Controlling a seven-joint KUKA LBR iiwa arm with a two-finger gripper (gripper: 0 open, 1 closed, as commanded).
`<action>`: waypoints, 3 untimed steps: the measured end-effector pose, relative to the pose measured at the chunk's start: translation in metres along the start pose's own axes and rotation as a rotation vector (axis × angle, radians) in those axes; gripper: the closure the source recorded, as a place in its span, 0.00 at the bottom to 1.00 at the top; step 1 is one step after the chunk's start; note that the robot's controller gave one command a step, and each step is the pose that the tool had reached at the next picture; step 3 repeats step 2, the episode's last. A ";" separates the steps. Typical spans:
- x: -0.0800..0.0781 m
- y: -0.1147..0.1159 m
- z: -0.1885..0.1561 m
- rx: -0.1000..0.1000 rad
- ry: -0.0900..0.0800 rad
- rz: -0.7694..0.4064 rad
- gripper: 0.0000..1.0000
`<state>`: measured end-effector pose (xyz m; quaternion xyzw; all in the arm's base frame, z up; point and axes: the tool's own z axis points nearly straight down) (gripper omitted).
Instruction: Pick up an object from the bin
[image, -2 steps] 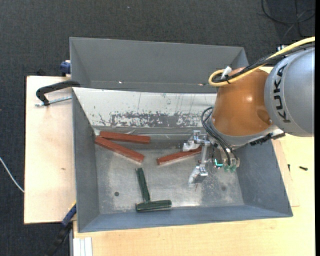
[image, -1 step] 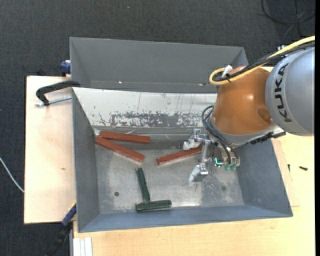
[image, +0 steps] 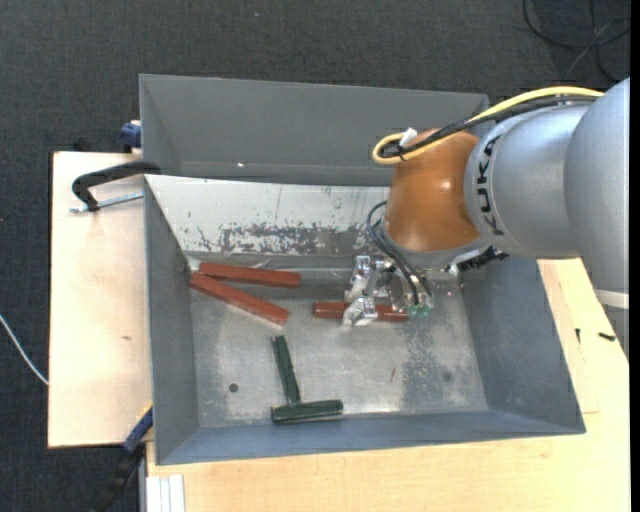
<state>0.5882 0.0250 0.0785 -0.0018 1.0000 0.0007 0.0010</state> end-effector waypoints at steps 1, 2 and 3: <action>0.000 0.000 0.000 0.000 0.000 0.000 1.00; -0.002 -0.007 -0.165 0.001 -0.009 -0.058 1.00; -0.002 -0.007 -0.165 0.001 -0.009 -0.058 1.00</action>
Offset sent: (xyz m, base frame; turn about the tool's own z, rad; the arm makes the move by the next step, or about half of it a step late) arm -0.0005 -0.0083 0.1609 -0.0584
